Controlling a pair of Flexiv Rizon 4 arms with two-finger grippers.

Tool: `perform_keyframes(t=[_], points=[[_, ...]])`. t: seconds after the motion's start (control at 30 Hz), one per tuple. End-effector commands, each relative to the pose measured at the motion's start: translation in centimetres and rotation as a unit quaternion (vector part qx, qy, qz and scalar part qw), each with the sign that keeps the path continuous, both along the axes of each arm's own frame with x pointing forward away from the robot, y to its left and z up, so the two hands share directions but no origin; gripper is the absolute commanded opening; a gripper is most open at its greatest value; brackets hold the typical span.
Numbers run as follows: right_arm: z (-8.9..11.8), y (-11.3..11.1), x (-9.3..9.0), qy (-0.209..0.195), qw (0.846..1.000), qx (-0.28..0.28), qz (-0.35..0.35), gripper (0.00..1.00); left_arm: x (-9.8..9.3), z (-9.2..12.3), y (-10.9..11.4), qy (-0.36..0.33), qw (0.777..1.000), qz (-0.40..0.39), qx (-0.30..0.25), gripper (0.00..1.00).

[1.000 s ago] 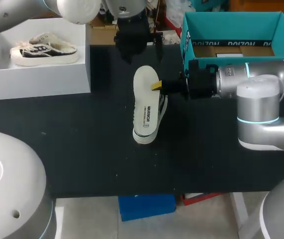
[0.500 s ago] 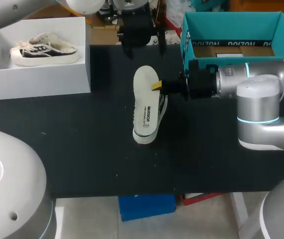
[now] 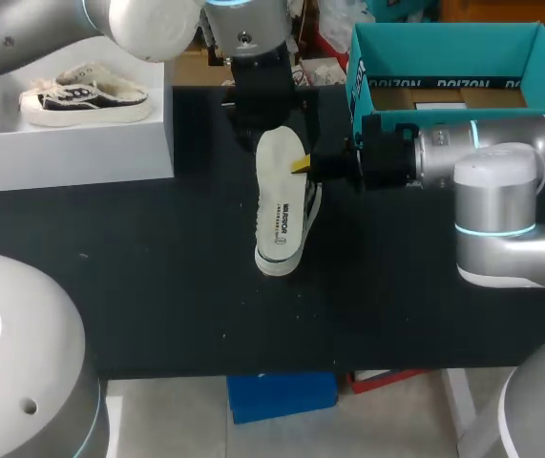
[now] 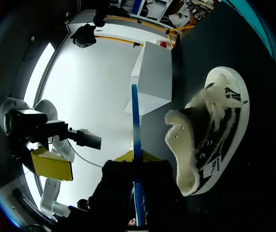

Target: Take the shoe out of the shoebox, open the shoe tongue, remove and reinsert the insole, then place the shoe into the shoebox

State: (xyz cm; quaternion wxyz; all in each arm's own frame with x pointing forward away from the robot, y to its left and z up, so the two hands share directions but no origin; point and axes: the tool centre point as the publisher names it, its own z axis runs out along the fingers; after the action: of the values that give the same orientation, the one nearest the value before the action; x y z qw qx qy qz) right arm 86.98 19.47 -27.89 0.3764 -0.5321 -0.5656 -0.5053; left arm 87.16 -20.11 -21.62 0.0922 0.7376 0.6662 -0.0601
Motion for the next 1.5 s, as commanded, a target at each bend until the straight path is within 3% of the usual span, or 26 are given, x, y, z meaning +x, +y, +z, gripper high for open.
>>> perform_keyframes(t=[0.03, 0.57, 0.77, 0.83, 0.9, 0.97, 1.13, 1.33, 1.5], points=[[0.0, 0.1, 0.0, 0.000, 1.000, -0.001, -0.001, 0.00, -3.6, -0.2, 1.1, -0.020, 1.000, 0.004, -0.008, 1.00], [0.0, 0.1, 0.0, 0.000, 1.000, -0.001, -0.001, 0.00, -11.7, -1.8, 3.0, 0.000, 1.000, 0.010, -0.019, 1.00], [0.0, 0.1, 0.0, 0.000, 1.000, -0.001, -0.001, 0.00, -13.1, -2.3, 3.7, 0.007, 0.999, 0.013, -0.052, 1.00], [0.0, 0.1, 0.0, 0.000, 1.000, -0.001, -0.001, 0.00, -13.4, -2.3, 3.8, 0.009, 0.995, 0.015, -0.093, 1.00], [0.0, 0.1, 0.0, 0.000, 1.000, -0.001, -0.001, 0.00, -13.4, -2.3, 3.9, 0.004, 0.986, 0.012, -0.167, 1.00], [0.0, 0.1, 0.0, 0.000, 1.000, -0.001, -0.001, 0.00, -13.4, -2.2, 4.1, 0.018, 0.970, 0.020, -0.242, 1.00], [0.0, 0.1, 0.0, 0.000, 1.000, -0.001, -0.001, 0.00, -13.0, -2.1, 5.2, 0.014, 0.928, 0.051, -0.368, 1.00], [0.0, 0.1, 0.0, 0.000, 1.000, -0.001, -0.001, 0.00, -11.9, -2.1, 6.4, 0.009, 0.867, 0.069, -0.494, 1.00], [0.0, 0.1, 0.0, 0.000, 1.000, -0.001, -0.001, 0.00, -11.2, -2.6, 6.7, 0.013, 0.826, 0.070, -0.560, 1.00]])
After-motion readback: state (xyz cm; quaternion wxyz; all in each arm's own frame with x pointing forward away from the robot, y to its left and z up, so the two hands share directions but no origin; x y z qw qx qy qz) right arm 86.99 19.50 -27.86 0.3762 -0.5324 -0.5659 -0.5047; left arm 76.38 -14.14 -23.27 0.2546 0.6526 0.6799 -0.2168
